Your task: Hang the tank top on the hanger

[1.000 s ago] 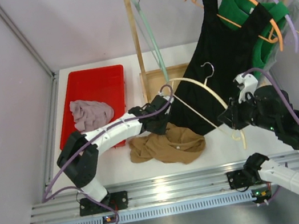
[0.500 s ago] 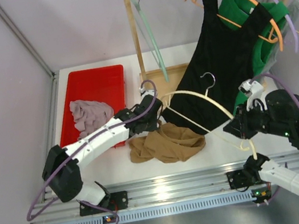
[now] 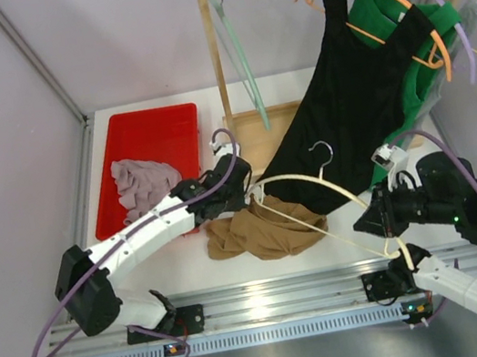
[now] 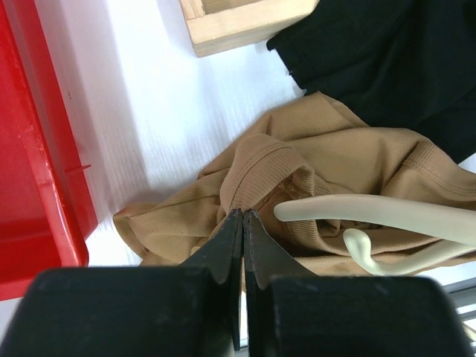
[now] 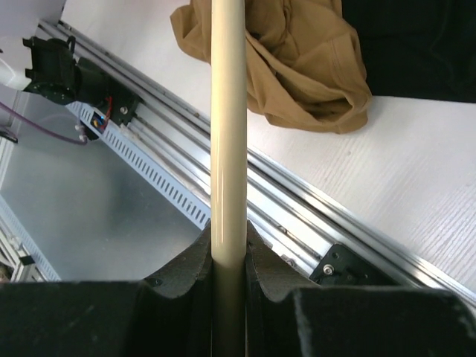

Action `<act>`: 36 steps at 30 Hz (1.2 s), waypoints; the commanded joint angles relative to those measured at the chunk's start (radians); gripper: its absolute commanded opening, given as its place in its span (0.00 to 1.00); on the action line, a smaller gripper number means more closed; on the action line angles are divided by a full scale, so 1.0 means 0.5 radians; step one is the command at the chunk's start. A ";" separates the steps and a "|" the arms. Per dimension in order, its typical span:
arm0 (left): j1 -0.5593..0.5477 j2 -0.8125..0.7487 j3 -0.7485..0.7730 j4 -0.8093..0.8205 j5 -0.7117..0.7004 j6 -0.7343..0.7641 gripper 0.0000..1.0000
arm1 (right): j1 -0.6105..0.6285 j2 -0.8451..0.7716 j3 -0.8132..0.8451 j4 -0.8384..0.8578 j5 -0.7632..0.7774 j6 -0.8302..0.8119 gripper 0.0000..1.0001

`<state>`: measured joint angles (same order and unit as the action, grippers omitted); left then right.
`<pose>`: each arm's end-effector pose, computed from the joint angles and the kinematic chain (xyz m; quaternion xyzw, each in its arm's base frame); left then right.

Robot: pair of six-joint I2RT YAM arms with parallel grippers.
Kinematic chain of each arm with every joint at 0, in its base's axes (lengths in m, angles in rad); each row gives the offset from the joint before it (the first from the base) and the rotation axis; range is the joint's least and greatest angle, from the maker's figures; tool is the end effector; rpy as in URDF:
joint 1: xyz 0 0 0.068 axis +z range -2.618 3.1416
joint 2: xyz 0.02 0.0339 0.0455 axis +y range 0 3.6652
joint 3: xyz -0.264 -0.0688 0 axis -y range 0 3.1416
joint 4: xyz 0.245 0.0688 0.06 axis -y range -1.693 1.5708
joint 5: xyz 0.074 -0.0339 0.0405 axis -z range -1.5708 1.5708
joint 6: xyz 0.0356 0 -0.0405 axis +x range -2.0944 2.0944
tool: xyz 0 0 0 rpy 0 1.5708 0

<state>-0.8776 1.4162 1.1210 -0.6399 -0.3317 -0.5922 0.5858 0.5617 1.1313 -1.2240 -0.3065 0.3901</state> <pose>0.1975 -0.2196 0.2738 0.0822 0.9347 -0.0903 0.3338 0.0409 0.0400 0.3711 -0.1538 0.8755 0.3259 0.3219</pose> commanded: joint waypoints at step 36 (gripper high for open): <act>-0.147 -0.332 -0.076 -0.147 -0.168 -0.132 0.00 | -0.003 -0.117 -0.609 0.751 -0.390 0.238 0.00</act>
<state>-0.9463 1.2770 1.0702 -0.6785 -0.3626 -0.6392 0.5861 0.5213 0.8257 -0.9577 -0.4488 0.4931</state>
